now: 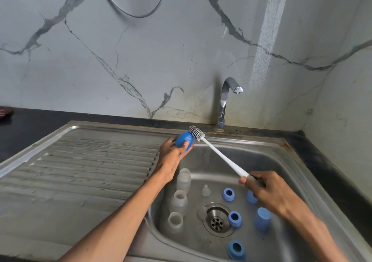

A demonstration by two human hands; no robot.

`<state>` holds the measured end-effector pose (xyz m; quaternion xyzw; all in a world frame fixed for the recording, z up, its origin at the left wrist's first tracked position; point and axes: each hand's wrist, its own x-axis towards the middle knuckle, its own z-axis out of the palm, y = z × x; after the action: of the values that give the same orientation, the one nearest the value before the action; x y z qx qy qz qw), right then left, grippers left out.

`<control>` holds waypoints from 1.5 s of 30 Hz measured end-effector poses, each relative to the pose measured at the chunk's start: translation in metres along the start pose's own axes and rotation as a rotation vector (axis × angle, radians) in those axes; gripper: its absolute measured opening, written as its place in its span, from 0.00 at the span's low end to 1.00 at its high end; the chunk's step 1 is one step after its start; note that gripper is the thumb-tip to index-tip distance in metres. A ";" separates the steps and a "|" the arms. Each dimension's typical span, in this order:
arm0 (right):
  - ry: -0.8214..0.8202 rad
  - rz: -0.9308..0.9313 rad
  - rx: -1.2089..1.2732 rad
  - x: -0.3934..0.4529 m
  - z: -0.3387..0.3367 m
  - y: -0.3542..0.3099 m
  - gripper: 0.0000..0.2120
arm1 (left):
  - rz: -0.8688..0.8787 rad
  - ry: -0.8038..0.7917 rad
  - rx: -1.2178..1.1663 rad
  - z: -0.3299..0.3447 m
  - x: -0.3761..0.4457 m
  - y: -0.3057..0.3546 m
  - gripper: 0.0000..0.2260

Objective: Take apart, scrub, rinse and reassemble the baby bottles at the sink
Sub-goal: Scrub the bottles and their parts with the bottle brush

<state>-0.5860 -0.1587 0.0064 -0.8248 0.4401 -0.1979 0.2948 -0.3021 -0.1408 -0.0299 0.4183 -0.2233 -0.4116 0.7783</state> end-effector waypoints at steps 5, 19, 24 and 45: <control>0.024 -0.021 -0.060 -0.003 -0.007 0.001 0.13 | 0.088 0.030 0.309 -0.002 0.001 -0.011 0.17; 0.001 -0.043 -0.024 -0.001 -0.003 0.001 0.14 | 0.124 0.096 0.425 -0.004 0.001 -0.012 0.14; 0.030 -0.018 -0.007 0.002 -0.003 0.003 0.14 | 0.086 0.033 0.386 0.005 -0.005 -0.014 0.19; -0.118 0.004 0.052 -0.002 0.004 -0.002 0.17 | -0.208 0.003 -0.262 -0.001 -0.006 0.003 0.09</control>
<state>-0.5836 -0.1550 0.0047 -0.8261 0.4183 -0.1599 0.3420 -0.3033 -0.1346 -0.0277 0.3347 -0.1220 -0.5150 0.7797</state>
